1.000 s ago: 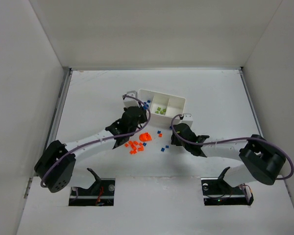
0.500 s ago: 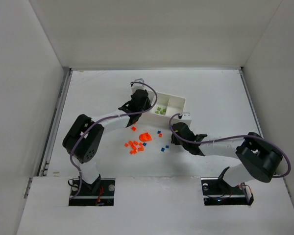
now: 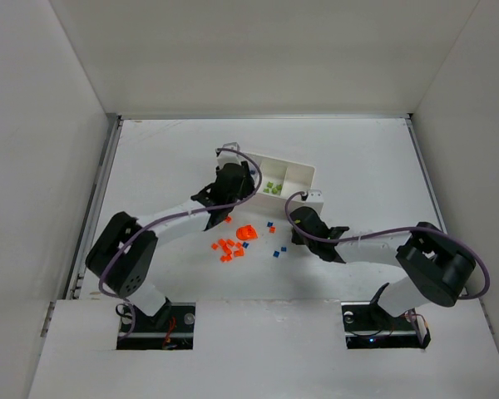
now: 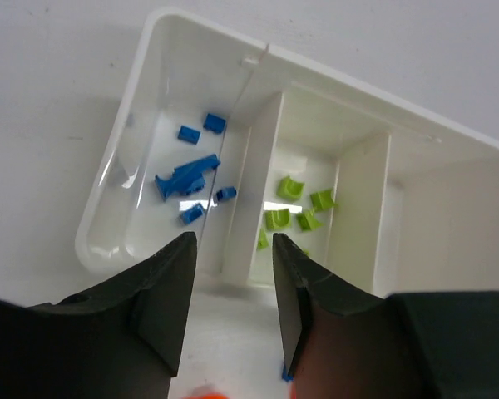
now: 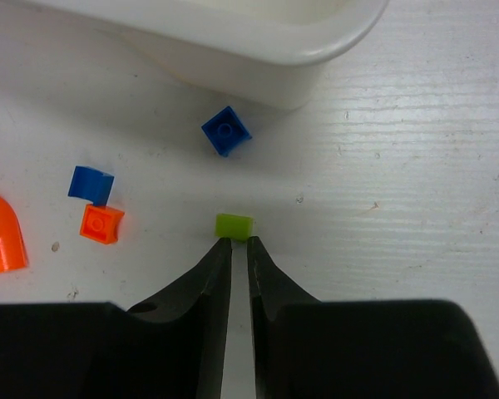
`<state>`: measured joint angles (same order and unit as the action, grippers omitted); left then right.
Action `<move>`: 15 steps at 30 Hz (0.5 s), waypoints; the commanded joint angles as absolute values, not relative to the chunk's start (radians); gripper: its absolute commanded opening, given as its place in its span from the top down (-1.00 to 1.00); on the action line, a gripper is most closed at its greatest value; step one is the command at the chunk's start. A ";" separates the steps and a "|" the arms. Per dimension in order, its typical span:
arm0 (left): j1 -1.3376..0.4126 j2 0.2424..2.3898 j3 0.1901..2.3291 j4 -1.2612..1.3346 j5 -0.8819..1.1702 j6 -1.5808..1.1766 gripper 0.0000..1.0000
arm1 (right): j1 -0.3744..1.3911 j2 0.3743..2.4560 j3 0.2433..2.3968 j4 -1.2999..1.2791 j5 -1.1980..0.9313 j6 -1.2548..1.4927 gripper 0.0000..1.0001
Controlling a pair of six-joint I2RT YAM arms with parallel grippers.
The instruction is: Sort the legos into containers by color
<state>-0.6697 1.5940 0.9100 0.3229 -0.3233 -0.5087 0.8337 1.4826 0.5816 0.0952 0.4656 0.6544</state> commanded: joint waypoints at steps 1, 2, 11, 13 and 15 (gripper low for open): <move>-0.715 1.456 0.821 0.344 -0.373 -0.492 0.23 | 0.844 1.474 0.603 0.126 0.480 0.655 0.63; -0.728 1.422 0.786 0.344 -0.388 -0.492 0.23 | 0.844 1.471 0.603 0.121 0.482 0.653 0.63; -0.846 1.166 0.540 0.241 -0.497 -0.560 0.25 | 0.851 1.450 0.615 0.083 0.486 0.652 0.24; -0.869 1.126 0.512 0.178 -0.515 -0.589 0.25 | 0.848 1.456 0.621 0.086 0.482 0.655 0.20; -0.883 1.082 0.485 0.118 -0.526 -0.613 0.25 | 0.844 1.479 0.632 0.094 0.473 0.649 0.20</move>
